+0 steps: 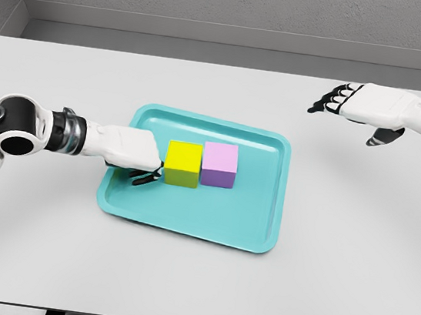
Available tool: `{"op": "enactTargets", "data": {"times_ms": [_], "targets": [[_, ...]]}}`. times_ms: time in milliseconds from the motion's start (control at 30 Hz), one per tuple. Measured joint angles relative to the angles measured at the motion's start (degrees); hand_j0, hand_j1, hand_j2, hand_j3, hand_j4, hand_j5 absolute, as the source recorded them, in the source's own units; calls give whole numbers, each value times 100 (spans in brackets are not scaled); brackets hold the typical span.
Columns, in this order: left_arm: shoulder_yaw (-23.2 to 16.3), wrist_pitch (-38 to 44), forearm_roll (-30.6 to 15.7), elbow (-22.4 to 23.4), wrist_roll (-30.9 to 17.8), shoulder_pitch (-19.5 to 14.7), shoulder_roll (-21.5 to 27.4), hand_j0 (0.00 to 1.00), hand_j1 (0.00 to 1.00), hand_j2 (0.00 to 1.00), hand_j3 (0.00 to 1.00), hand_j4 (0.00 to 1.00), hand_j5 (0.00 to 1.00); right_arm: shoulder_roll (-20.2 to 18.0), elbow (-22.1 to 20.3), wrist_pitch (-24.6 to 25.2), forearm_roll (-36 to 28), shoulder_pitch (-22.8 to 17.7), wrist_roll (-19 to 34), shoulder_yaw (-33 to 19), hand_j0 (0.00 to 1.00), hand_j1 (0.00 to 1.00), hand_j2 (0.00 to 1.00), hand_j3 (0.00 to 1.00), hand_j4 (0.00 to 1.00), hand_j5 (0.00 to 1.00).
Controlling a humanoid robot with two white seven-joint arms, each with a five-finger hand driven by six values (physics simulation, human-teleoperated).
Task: Push two cubes
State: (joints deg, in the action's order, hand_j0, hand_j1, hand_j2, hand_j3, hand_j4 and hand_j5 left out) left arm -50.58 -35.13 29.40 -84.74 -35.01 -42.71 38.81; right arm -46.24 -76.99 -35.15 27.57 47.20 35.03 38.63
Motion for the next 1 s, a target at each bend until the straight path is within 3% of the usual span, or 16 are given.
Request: {"op": "enactTargets", "data": {"times_ms": [633, 733, 833, 867, 900, 933, 1000], "targets": [[140, 0, -25, 360, 0, -97, -139, 4, 4, 4, 4, 4, 4, -262, -157, 0, -45, 35, 0, -43, 100, 100, 100, 100, 100, 100], [198, 3, -45, 449, 0, -299, -40, 5, 5, 5, 5, 5, 5, -279, -169, 0, -49, 9, 0, -42, 100, 100, 100, 100, 100, 100], [305, 2, -494, 639, 0, -396, 306, 5, 5, 5, 5, 5, 5, -276, -173, 0, -51, 9, 0, -39, 100, 100, 100, 100, 100, 100], [407, 2, -906, 873, 1, -387, 472, 16, 16, 16, 16, 16, 16, -273, -174, 0, -52, 18, 0, -38, 100, 100, 100, 100, 100, 100], [517, 1, -1370, 1213, 0, -369, 613, 62, 62, 62, 62, 62, 62, -272, -175, 1, -53, 35, 0, -37, 100, 100, 100, 100, 100, 100], [633, 0, -1754, 1569, 0, -360, 701, 100, 100, 100, 100, 100, 100, -273, -175, 1, -52, 44, 0, -35, 100, 100, 100, 100, 100, 100], [792, 0, -2228, 2073, 0, -343, 796, 100, 100, 100, 100, 100, 100, -278, -177, 1, -51, 62, 0, -30, 100, 100, 100, 100, 100, 100]]}}
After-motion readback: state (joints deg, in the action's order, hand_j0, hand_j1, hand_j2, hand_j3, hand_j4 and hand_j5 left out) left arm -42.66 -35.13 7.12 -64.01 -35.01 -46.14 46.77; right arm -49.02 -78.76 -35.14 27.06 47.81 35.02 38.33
